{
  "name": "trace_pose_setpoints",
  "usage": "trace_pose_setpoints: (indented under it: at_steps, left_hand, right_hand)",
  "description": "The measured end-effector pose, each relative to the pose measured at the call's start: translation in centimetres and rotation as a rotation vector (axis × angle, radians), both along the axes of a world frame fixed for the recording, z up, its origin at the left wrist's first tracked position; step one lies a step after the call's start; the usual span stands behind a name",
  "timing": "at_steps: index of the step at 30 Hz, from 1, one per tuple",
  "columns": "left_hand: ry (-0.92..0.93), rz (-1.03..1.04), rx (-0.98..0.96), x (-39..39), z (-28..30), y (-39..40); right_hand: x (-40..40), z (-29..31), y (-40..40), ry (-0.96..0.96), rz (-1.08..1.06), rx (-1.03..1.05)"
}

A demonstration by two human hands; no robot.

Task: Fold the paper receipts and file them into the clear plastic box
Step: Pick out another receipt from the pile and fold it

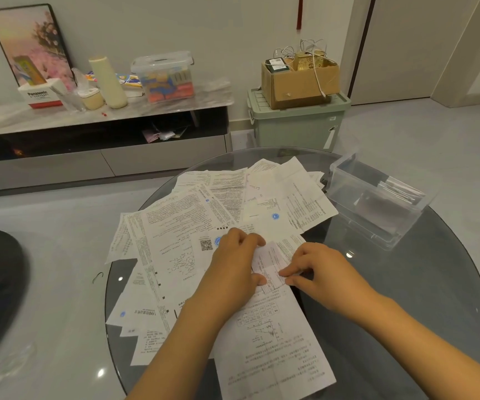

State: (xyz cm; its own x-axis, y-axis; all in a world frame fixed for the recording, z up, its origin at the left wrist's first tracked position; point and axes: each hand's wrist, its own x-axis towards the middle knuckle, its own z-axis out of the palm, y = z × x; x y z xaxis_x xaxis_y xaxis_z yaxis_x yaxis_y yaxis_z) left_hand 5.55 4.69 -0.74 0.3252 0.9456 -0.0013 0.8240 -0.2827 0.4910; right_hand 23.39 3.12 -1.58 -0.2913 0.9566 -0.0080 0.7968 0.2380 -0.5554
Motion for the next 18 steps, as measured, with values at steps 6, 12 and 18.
trace_pose_setpoints:
  at_steps: [6, 12, 18]
  left_hand:
    - [0.115, -0.005, 0.215, 0.5, 0.5, -0.7]
    - [0.116, -0.1, 0.071, 0.0, 0.2, -0.4]
    - [0.082, -0.097, -0.05, -0.6, 0.4, -0.4]
  right_hand:
    - [0.3, -0.7, 0.3, -0.118, 0.153, 0.217]
    - [0.3, -0.9, 0.2, -0.16, 0.271, 0.352]
    - [0.2, -0.9, 0.2, -0.139, 0.227, 0.337]
